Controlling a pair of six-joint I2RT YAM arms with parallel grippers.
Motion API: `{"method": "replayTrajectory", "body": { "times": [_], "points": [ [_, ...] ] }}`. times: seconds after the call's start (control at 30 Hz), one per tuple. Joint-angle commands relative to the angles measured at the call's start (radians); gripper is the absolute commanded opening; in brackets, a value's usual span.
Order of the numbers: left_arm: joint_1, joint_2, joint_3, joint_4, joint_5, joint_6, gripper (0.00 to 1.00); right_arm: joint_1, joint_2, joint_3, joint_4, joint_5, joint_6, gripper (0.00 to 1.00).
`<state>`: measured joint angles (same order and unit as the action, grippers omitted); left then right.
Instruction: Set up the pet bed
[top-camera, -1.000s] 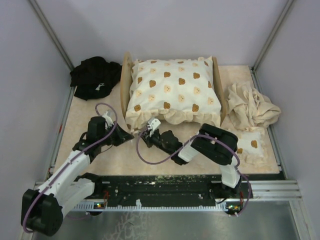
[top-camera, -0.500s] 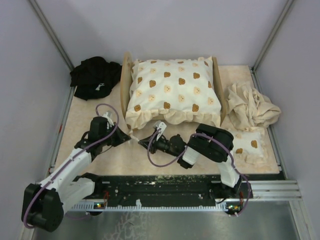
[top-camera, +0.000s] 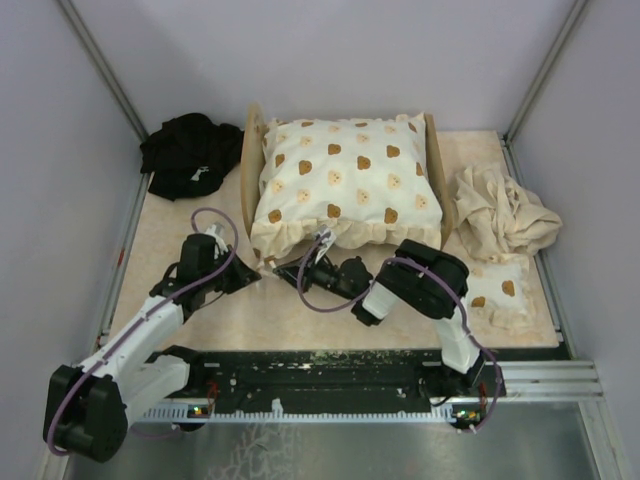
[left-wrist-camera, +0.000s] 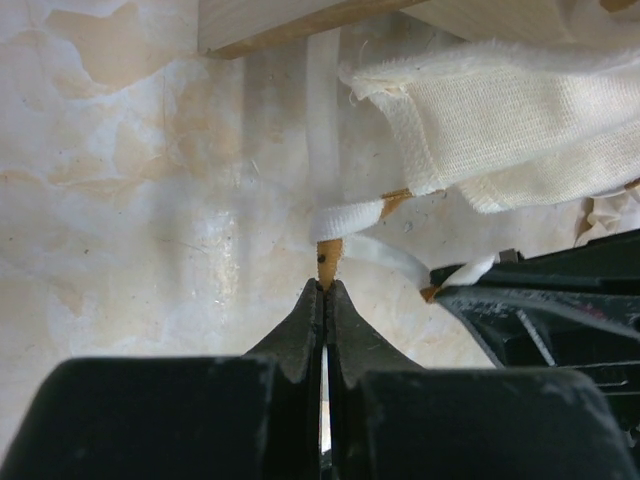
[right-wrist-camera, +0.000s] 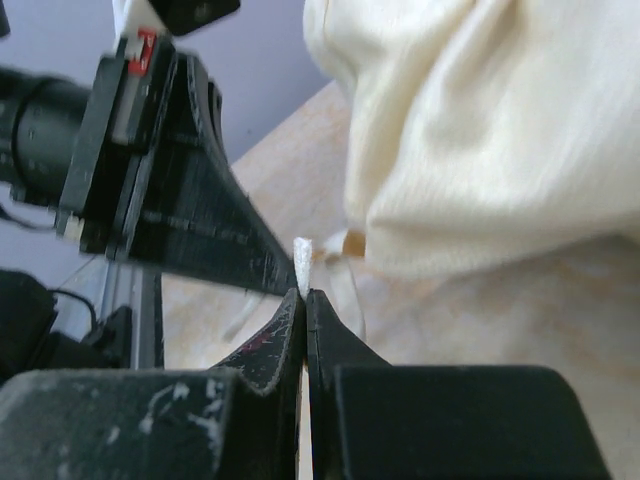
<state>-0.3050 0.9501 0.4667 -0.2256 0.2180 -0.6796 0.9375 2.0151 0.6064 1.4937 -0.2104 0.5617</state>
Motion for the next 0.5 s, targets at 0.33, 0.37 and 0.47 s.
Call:
{"method": "replayTrajectory", "body": {
  "times": [0.33, 0.37, 0.47],
  "points": [
    [0.006, -0.013, -0.012, 0.012, 0.052, -0.024, 0.00, 0.011, 0.077, 0.139, -0.068, 0.217, -0.045, 0.00],
    [0.006, -0.010, -0.009, 0.014, 0.055, -0.026, 0.00, 0.020, 0.080, 0.135, -0.077, 0.242, -0.038, 0.00],
    [0.006, -0.010, 0.002, 0.015, 0.069, -0.031, 0.00, 0.047, 0.102, 0.121, -0.065, 0.308, -0.015, 0.00]
  ]
}}
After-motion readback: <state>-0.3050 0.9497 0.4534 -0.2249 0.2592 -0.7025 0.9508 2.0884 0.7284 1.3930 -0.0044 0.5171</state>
